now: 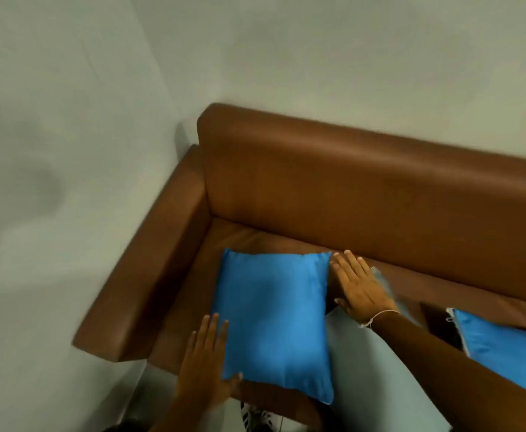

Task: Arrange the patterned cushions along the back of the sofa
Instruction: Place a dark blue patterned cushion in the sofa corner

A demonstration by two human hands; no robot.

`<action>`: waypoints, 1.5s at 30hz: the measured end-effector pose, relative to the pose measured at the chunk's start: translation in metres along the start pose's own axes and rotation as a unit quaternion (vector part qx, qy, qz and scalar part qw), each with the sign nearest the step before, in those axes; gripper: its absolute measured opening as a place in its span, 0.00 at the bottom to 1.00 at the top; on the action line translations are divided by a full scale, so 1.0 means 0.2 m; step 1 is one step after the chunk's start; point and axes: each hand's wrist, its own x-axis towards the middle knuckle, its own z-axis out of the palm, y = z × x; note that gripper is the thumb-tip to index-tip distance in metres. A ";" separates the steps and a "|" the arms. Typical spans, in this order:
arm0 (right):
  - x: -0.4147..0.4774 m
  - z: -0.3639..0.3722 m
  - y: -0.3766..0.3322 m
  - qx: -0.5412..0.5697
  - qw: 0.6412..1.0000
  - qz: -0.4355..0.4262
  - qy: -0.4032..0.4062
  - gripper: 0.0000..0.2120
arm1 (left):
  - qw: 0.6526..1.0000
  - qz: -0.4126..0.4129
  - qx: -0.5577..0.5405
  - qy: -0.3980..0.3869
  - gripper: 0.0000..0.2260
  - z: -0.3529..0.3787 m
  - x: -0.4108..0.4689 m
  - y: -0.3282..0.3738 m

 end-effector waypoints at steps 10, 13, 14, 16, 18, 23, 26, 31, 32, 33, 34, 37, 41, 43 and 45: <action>0.27 0.83 -0.13 -0.062 0.993 -0.069 0.078 0.30 | 0.995 -0.067 -0.037 -0.057 0.56 0.80 0.16 0.07; 0.29 0.93 -0.09 -0.035 0.991 -0.103 0.075 0.34 | 0.994 -0.094 -0.032 0.045 0.39 0.87 0.24 0.06; 0.29 0.94 -0.07 -0.017 0.991 -0.114 0.066 0.36 | 0.993 -0.087 -0.046 0.061 0.36 0.88 0.25 0.05; 0.29 0.92 -0.05 0.025 0.990 -0.133 0.039 0.38 | 0.990 -0.065 -0.101 0.074 0.33 0.86 0.27 0.03; 0.30 0.86 -0.04 0.071 0.987 -0.146 0.013 0.40 | 0.985 -0.025 -0.125 0.111 0.30 0.85 0.28 -0.05; 0.31 0.58 -0.09 0.233 0.961 -0.075 0.128 0.26 | 0.995 0.006 -0.094 0.036 0.25 0.51 0.57 -0.34; 0.36 0.44 -0.10 0.294 0.930 -0.025 0.219 0.24 | 0.954 -0.188 -0.231 0.032 0.27 0.05 0.71 -0.50; 0.62 0.07 -0.17 0.388 0.873 0.098 0.278 0.19 | 0.958 0.096 -0.182 0.197 0.19 -0.70 1.00 -0.50; 0.70 0.01 -0.18 0.396 0.865 0.115 0.286 0.18 | 0.957 0.087 -0.197 0.192 0.17 -0.80 1.09 -0.50; 0.77 -0.05 -0.18 0.399 0.861 0.125 0.291 0.18 | 0.960 0.063 -0.205 0.180 0.15 -0.88 1.21 -0.49; 0.85 -0.10 -0.16 0.395 0.862 0.137 0.287 0.17 | 0.963 0.048 -0.207 0.166 0.14 -0.94 1.31 -0.49; 1.09 -0.15 -0.11 0.382 0.876 0.179 0.234 0.13 | 0.977 0.014 -0.186 0.101 0.14 -1.04 1.60 -0.54; 1.29 -0.02 -0.09 0.371 0.888 0.224 0.157 0.18 | 0.989 -0.008 -0.133 0.069 0.17 -0.93 1.83 -0.61; 1.32 0.02 -0.09 0.361 0.887 0.237 0.162 0.22 | 0.985 -0.011 -0.124 0.122 0.17 -0.82 1.90 -0.60; 1.32 0.01 -0.10 0.357 0.880 0.253 0.185 0.22 | 0.968 -0.020 -0.075 0.237 0.21 -0.77 1.91 -0.58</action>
